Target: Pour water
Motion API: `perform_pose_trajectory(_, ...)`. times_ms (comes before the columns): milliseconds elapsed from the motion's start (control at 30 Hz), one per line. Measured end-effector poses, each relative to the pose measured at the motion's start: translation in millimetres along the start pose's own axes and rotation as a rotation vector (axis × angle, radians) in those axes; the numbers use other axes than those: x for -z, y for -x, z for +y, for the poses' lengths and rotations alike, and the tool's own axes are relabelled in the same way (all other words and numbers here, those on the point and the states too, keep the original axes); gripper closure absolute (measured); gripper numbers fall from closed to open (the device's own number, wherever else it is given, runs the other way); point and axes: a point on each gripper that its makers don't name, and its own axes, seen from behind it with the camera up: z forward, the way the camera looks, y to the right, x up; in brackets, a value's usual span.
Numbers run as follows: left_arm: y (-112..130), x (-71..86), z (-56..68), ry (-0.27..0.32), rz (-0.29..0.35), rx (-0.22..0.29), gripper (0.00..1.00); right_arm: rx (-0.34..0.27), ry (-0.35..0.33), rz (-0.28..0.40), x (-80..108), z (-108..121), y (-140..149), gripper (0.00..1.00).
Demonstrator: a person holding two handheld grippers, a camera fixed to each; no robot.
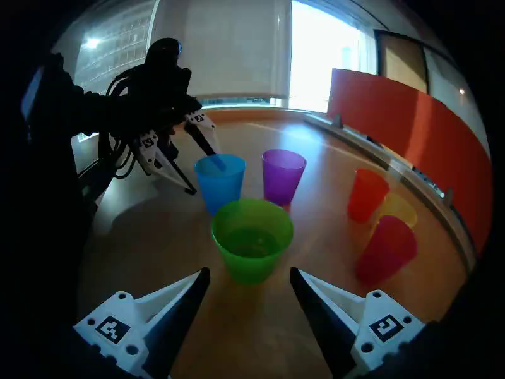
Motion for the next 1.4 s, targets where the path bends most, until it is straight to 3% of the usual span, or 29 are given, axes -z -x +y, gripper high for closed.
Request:
perform_pose_trajectory(867, 5.8, 44.7, -2.8, -0.095, 0.013, 0.004, 0.12, -0.005, 0.099, 0.005, 48.0, -4.0, 6.6, 0.01)
perform_pose_trajectory(1400, 5.4, 74.9, -40.1, -0.284, 0.096, 0.133, 0.12, -0.167, 0.296, 0.054, 79.4, 26.2, 5.2, 0.01)
